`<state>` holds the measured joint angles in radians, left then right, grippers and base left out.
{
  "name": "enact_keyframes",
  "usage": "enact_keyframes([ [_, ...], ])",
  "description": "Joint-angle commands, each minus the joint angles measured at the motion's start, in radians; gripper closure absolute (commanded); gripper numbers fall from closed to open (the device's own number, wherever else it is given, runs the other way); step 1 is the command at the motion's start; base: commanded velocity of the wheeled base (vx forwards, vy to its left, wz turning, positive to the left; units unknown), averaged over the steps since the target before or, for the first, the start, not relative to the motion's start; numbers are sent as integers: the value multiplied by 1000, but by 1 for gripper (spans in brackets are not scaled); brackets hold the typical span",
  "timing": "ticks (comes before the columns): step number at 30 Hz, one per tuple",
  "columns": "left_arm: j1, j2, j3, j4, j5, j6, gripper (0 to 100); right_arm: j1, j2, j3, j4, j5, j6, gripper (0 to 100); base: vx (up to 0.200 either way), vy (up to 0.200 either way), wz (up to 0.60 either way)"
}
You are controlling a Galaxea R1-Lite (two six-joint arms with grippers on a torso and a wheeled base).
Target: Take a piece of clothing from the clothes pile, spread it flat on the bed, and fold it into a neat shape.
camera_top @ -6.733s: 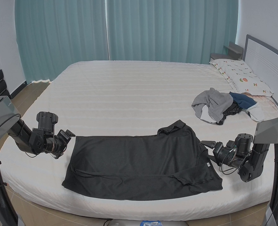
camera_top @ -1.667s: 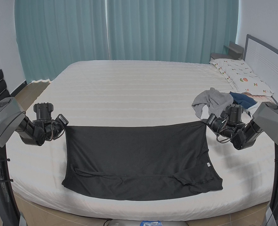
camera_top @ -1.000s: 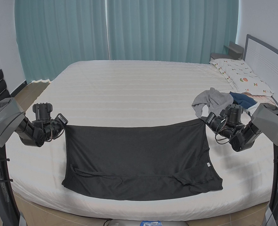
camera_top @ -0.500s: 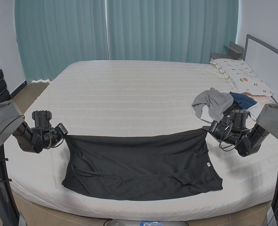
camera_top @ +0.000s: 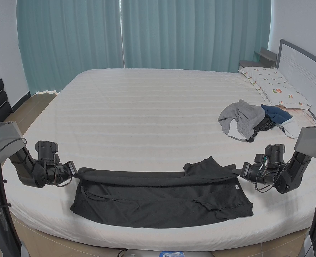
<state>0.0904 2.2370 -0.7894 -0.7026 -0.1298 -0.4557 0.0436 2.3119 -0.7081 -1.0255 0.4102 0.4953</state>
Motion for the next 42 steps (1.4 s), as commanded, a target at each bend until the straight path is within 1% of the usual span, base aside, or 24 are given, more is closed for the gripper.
enact_keyframes([
  [1, -3, 1, 58, 0, -1, 11, 100, -16, 9, 58, -1, 4, -26, 100, 0, 0, 0],
  [5, -3, 3, 73, 0, 1, 14, 100, -28, 18, 78, -1, 4, -58, 100, 0, 0, 0],
  [17, -3, 4, 127, 2, -1, 34, 100, -27, 47, 88, -1, 2, -66, 100, 0, 0, 0],
  [18, -3, 4, 128, 0, 1, 34, 0, -27, 49, 88, -1, 2, -66, 100, 0, 0, 0],
  [20, -5, 0, 139, 2, -1, 34, 0, -27, 49, 88, -1, 2, -66, 100, 0, 0, 0],
  [21, -5, -2, 142, 2, 1, 34, 0, -27, 47, 88, -1, 2, -66, 0, 0, 0, 0],
  [26, -3, -19, 170, 0, 2, 34, 0, -31, 3, 85, -2, 5, -37, 0, 0, 0, 0],
  [31, 11, -76, 176, 2, -1, 11, 0, -45, -58, 68, -2, 5, 57, 0, 0, 0, 0],
  [32, 17, -93, 168, 2, -2, -8, 0, -45, -75, 58, -1, 4, 106, 0, 0, 0, 0],
  [33, 17, -93, 167, 2, -2, -11, 0, -45, -75, 56, -1, 4, 111, 0, 0, 0, 0],
  [35, 14, -102, 130, 0, -2, -92, 0, -33, -75, 39, -1, -7, 200, 0, 0, 0, 0],
  [39, -1, -83, 39, 3, -4, -227, 0, -28, -42, 13, -2, -5, 319, 0, 0, 0, 0],
  [42, -24, -23, -14, 9, -2, -259, 0, -28, -3, -19, -2, -7, 379, 0, 0, 0, 0],
])
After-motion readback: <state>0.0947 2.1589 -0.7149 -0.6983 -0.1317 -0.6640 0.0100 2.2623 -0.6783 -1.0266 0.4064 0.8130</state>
